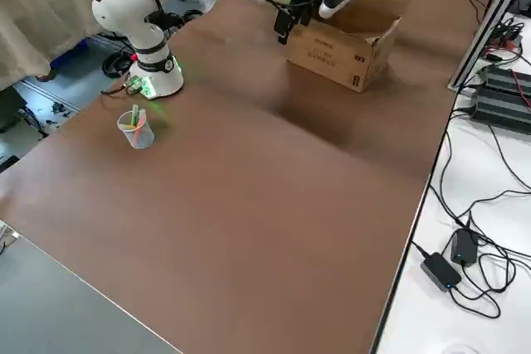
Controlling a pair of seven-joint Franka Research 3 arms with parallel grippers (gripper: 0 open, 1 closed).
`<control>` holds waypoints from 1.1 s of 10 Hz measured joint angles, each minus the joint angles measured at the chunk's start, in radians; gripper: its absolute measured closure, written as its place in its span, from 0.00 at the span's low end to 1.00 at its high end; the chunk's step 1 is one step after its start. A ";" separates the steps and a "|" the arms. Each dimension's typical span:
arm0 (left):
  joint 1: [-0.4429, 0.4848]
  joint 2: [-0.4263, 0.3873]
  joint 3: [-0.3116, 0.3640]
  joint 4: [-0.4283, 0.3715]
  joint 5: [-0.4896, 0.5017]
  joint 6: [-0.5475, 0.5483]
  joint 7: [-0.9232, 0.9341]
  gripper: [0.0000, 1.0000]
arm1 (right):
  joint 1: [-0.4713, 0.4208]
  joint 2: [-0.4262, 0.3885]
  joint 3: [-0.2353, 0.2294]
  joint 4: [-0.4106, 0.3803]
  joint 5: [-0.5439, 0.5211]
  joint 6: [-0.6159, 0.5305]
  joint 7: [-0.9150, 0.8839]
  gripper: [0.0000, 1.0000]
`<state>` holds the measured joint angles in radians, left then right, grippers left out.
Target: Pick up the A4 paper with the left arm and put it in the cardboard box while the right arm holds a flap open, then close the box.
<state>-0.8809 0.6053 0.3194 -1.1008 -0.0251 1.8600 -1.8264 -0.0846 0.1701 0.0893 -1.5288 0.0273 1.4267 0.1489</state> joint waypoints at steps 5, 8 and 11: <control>0.213 -0.057 -0.003 -0.014 -0.243 -0.101 0.214 0.26 | 0.085 0.088 0.002 -0.041 0.040 -0.013 0.005 0.23; 0.302 -0.001 -0.013 -0.030 -0.445 -0.071 0.297 0.75 | 0.108 0.097 0.002 -0.065 0.068 -0.137 0.018 0.49; 0.295 0.088 -0.075 -0.032 -0.507 0.050 0.297 0.99 | 0.149 0.168 0.003 -0.084 0.136 -0.203 0.038 0.78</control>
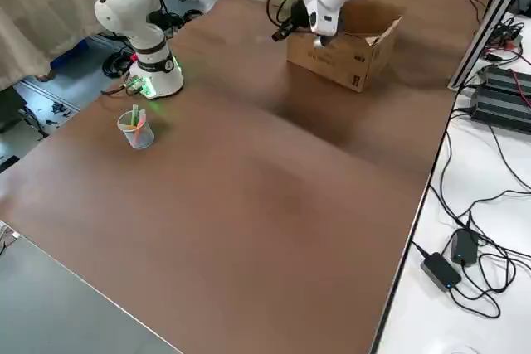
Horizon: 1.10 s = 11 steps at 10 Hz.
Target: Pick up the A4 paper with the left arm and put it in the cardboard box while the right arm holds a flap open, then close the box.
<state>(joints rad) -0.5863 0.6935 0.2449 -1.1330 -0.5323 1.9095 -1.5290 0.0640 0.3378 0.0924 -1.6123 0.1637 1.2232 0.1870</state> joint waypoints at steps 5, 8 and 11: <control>-0.026 0.039 -0.087 0.010 -0.008 0.090 -0.082 0.99 | 0.085 0.055 0.001 0.002 0.089 0.000 0.018 0.99; -0.049 0.037 -0.097 0.021 -0.008 0.136 -0.148 0.99 | 0.117 0.055 0.001 0.017 0.201 0.000 0.075 0.99; -0.094 0.038 -0.097 0.020 -0.008 0.198 -0.185 0.99 | 0.151 0.055 0.002 0.033 0.245 0.004 0.085 0.99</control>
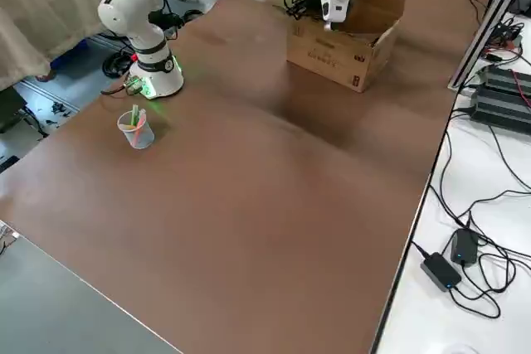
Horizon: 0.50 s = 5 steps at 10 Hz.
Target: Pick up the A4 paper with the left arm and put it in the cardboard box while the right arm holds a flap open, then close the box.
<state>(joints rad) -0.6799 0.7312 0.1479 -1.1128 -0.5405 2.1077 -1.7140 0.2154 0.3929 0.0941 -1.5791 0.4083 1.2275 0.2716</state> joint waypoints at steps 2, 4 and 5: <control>-0.018 0.010 0.000 -0.004 0.000 0.047 -0.007 0.99 | 0.002 0.001 -0.001 0.000 0.001 0.009 0.000 0.99; -0.045 0.038 -0.001 -0.009 0.000 0.104 -0.017 0.99 | 0.002 0.004 -0.002 0.000 0.005 0.026 0.000 0.99; -0.055 0.054 0.000 -0.010 0.000 0.130 -0.017 0.99 | 0.002 0.004 -0.002 0.001 0.016 0.026 0.000 0.99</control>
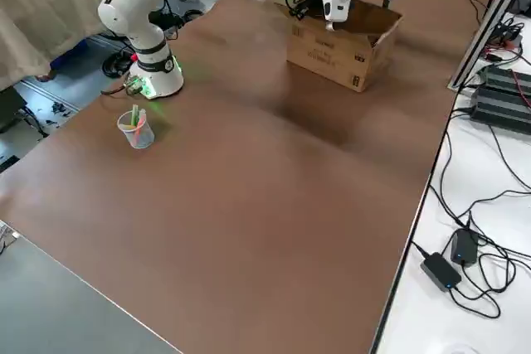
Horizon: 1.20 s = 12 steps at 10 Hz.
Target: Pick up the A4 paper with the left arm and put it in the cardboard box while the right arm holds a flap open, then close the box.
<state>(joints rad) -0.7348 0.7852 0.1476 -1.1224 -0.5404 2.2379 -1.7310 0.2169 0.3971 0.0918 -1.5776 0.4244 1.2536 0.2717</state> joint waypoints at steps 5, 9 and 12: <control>-0.019 0.036 0.000 -0.003 0.020 0.064 0.000 0.99 | 0.008 0.000 0.002 0.045 0.106 0.000 0.002 0.99; -0.027 0.045 0.002 -0.004 0.046 0.080 0.000 0.99 | 0.076 0.002 0.002 0.056 0.152 0.145 0.039 0.99; -0.028 0.045 0.002 -0.003 0.050 0.081 0.000 0.99 | 0.095 0.042 0.002 0.054 0.155 0.270 0.044 0.99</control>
<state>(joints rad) -0.7629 0.8306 0.1494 -1.1256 -0.4902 2.3188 -1.7310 0.3118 0.4393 0.0939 -1.5240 0.5798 1.5238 0.3152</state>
